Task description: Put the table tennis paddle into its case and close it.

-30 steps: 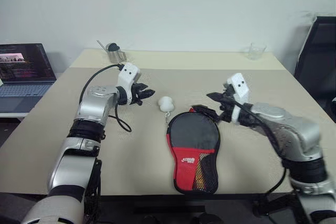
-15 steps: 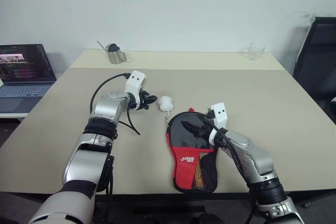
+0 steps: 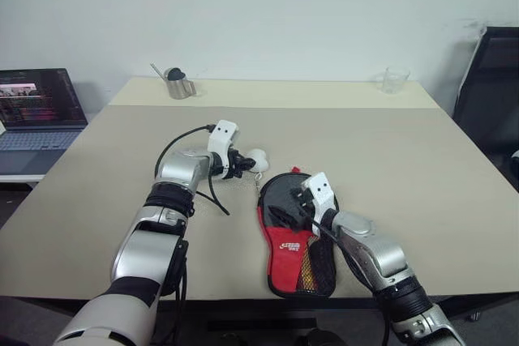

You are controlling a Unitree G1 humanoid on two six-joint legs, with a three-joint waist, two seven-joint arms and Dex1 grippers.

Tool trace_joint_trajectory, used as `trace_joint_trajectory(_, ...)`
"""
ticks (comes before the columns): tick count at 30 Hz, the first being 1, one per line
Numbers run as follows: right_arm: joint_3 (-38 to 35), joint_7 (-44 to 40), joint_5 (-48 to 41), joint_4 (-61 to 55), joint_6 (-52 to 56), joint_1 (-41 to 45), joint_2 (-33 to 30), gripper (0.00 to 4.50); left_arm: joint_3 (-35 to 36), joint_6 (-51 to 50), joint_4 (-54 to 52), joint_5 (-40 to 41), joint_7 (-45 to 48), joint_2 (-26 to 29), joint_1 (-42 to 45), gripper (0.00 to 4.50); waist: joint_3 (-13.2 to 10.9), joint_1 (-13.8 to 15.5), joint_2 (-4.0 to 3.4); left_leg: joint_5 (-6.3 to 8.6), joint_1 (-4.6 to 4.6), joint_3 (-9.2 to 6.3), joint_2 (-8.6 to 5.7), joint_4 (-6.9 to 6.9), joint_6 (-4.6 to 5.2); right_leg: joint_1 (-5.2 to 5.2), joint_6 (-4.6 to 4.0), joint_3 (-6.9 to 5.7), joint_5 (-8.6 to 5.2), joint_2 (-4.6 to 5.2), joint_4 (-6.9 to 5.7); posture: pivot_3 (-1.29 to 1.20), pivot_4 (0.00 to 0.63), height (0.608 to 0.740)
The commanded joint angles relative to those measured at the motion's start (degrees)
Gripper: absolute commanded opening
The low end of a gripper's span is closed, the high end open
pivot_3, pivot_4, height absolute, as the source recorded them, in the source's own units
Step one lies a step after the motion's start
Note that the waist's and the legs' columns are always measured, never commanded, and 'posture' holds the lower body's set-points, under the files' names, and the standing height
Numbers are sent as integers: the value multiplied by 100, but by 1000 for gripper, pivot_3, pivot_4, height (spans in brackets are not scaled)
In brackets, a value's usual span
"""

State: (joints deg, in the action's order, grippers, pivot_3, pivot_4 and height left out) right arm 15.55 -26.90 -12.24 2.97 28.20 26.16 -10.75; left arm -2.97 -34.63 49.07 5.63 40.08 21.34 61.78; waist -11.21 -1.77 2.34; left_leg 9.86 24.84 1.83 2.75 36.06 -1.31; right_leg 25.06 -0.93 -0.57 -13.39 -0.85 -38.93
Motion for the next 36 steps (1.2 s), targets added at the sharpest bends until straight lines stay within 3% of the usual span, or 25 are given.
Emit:
trace_joint_trajectory(1,188,-130,224,226,3,-16,-11,4469,75,110,95,7,-2,-84,299,2140,2,1,2,0,-1,0,0,0,0,-1,0,0,0,0,0,0,150,740)
trace_joint_trajectory(8,137,-219,370,429,-70,51,99,4469,174,279,907,-111,-384,-261,558,2140,10,-10,13,0,-12,0,1,0,0,-10,0,1,0,0,-3,0,150,740)
trace_joint_trajectory(15,87,-281,476,510,-95,65,152,4469,168,483,1013,-224,-568,-251,614,2140,14,-10,20,0,-13,0,1,0,-1,-11,0,2,0,1,-4,0,150,740)
trace_joint_trajectory(18,75,-301,501,534,-102,71,170,4500,134,504,915,-250,-476,-225,587,2719,15,-10,22,-1,-14,-1,1,0,-1,-12,0,0,0,1,-5,0,150,740)
trace_joint_trajectory(23,59,-320,523,594,-92,92,208,4500,193,389,785,-259,-552,-160,612,4444,16,-10,22,-1,-16,0,1,0,-1,-14,0,1,0,1,-5,0,150,740)
trace_joint_trajectory(27,-16,-298,490,623,-65,66,260,4500,257,176,631,-220,-688,-143,554,4444,16,-11,23,-1,-16,-1,2,0,-1,-14,0,1,0,3,-5,0,150,740)
trace_joint_trajectory(36,-13,-366,557,624,-55,47,285,4500,503,588,1491,-187,-1047,-522,739,4444,29,-3,41,-1,-18,-1,0,1,-1,-19,0,-1,0,4,-4,0,150,740)
